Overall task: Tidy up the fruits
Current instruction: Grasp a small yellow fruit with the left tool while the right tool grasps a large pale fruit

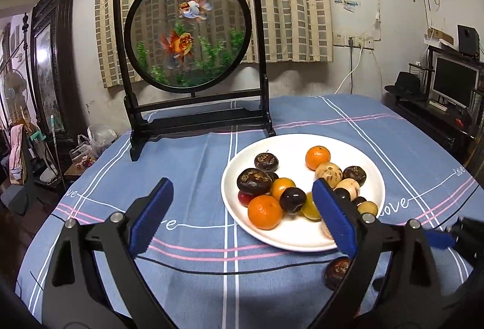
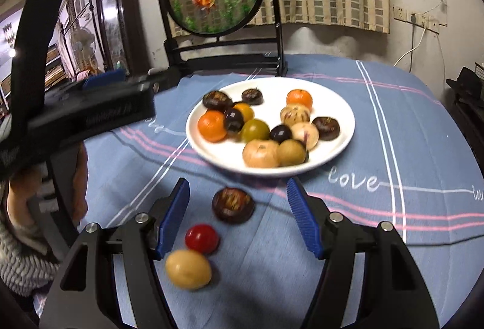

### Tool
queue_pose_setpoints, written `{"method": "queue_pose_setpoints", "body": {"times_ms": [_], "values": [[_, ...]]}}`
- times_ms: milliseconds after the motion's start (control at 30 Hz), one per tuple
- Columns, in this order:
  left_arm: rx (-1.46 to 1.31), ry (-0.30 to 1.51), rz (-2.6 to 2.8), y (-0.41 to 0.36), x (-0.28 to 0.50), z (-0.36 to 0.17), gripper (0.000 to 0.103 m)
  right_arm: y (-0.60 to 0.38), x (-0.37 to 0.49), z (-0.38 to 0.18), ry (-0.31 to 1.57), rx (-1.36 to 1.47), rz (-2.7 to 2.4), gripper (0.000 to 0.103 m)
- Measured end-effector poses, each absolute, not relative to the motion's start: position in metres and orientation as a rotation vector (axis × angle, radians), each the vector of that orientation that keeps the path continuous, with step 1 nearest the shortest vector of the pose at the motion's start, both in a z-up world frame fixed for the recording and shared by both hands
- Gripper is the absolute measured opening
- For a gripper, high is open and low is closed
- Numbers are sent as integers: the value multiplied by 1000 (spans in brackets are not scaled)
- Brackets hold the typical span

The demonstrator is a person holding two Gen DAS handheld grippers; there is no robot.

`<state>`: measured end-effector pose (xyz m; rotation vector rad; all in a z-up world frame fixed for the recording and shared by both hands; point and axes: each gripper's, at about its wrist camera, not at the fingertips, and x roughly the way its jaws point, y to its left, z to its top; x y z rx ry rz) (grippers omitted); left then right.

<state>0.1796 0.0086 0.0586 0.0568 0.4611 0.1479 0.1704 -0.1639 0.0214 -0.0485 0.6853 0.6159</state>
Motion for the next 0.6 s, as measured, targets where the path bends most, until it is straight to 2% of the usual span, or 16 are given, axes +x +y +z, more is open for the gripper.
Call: {"method": "queue_pose_setpoints", "body": {"times_ms": [533,600], "values": [[9,477,141,17,163,58,95,-140,149,-7,814,-167,685,67],[7,487,135,19,159,55,95,-140,151,-10,830,-156,695,63]]}}
